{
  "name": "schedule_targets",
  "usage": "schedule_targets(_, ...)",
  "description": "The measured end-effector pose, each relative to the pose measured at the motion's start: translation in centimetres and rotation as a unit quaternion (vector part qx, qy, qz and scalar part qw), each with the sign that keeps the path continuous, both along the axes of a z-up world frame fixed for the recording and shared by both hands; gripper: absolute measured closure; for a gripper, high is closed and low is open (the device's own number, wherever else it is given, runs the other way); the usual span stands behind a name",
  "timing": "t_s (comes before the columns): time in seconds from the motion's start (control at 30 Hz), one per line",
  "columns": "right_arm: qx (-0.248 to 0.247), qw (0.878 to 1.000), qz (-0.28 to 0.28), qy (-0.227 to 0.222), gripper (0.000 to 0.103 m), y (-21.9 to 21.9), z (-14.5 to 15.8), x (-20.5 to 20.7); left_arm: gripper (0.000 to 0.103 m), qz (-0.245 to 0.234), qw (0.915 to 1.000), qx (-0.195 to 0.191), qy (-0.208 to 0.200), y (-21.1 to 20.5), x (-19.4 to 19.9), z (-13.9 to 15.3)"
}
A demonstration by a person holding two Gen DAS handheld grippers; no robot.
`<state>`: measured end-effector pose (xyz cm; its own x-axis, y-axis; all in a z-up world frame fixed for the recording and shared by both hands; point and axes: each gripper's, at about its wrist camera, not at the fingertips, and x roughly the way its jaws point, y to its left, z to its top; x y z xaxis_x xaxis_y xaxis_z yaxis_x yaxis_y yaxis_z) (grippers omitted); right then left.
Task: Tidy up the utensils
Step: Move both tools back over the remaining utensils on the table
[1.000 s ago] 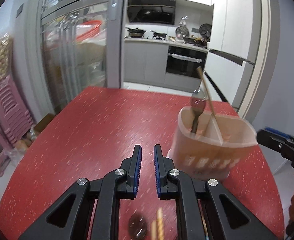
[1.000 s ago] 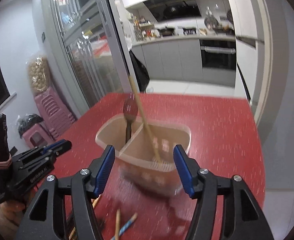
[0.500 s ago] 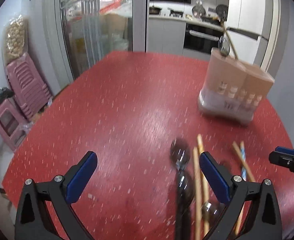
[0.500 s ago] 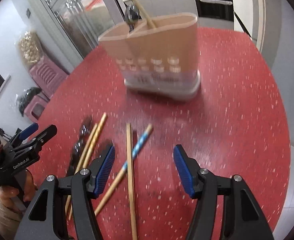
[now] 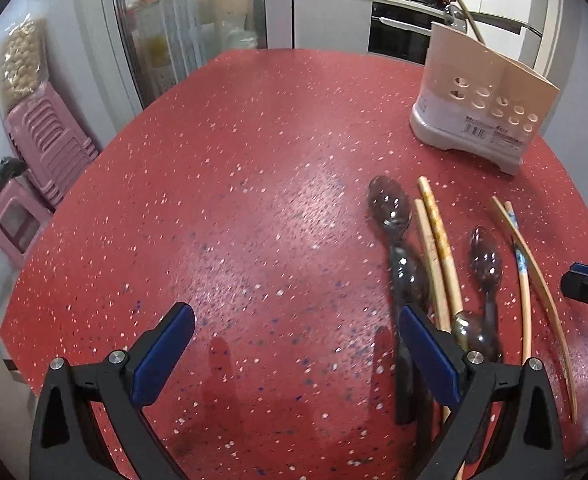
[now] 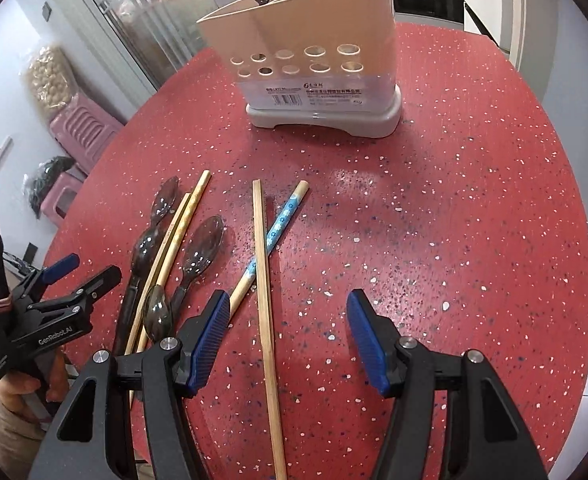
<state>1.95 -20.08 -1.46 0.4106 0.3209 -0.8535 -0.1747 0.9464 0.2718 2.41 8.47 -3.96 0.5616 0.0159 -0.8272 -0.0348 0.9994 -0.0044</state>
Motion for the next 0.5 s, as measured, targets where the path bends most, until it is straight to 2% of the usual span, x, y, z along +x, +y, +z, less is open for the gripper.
schedule_targets(0.2,0.001,1.000,0.004,0.000,0.038,0.09,0.08,0.01,0.000,-0.014,0.9996,-0.015,0.018,-0.08,-0.03,-0.93)
schedule_targets(0.5,0.000,1.000,0.006,-0.003,0.038,0.59,0.41,-0.21,0.000,-0.023,0.9993,-0.023,0.019,-0.48,0.32,-0.94)
